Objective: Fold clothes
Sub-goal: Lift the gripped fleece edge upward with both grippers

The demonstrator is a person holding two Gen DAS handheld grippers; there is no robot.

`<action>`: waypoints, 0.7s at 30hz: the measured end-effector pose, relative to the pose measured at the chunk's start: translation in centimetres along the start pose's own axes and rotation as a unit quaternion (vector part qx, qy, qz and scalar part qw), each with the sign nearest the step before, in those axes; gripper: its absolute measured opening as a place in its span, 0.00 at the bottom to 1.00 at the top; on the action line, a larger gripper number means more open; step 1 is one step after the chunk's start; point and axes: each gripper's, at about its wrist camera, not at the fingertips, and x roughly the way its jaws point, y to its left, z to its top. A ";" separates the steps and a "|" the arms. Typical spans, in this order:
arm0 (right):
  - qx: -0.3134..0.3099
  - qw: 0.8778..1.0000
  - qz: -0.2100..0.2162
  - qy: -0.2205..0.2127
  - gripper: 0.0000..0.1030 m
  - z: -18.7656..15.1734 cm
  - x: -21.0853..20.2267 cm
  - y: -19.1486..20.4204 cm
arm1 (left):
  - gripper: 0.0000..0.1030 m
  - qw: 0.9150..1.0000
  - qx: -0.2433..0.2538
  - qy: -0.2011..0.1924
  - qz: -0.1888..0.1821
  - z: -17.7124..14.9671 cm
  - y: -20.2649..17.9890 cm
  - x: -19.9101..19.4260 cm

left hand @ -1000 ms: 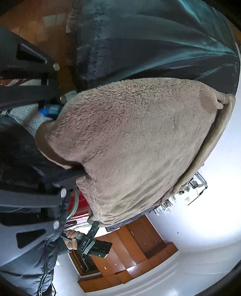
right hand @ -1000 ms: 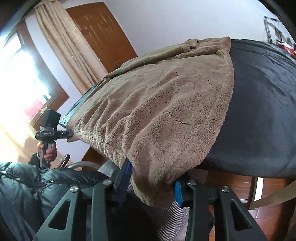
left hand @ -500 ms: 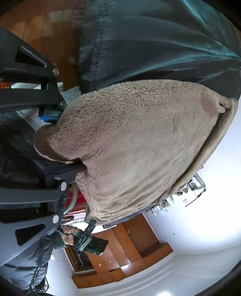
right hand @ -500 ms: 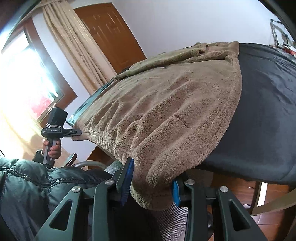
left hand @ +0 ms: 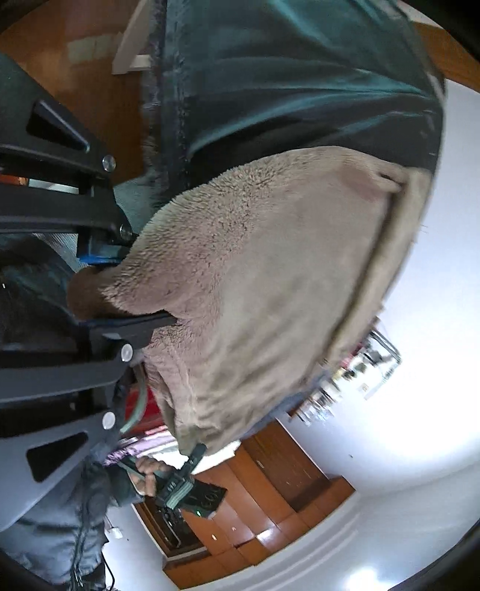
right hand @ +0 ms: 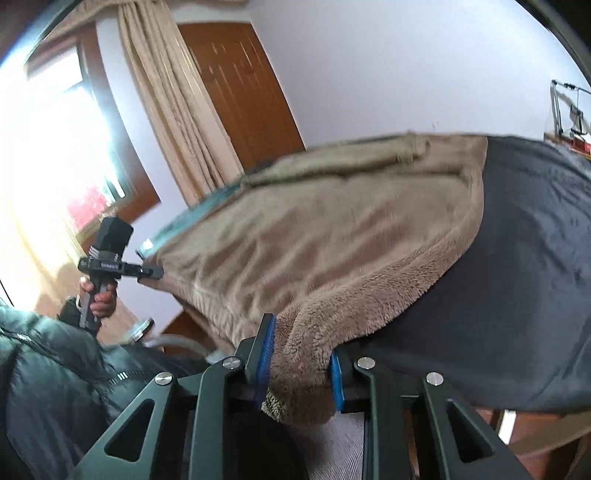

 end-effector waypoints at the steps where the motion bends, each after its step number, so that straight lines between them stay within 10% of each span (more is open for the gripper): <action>1: -0.002 1.000 0.002 -0.011 0.26 0.3 -0.2 0.1 | 0.22 1.000 0.003 -0.012 -0.003 0.3 -0.3 -0.6; 11: 0.022 1.000 0.013 -0.014 0.27 1.1 0.6 -0.9 | 0.24 1.000 -0.017 -0.018 -0.010 0.2 1.1 -0.9; 17: 0.029 0.999 0.021 0.002 0.27 0.8 0.9 -1.5 | 0.53 1.000 -0.025 -0.012 0.005 0.1 1.0 -0.6; 21: 0.025 0.999 0.023 0.015 0.27 0.5 1.4 -1.3 | 0.53 0.999 -0.035 -0.017 -0.002 0.5 1.2 -0.4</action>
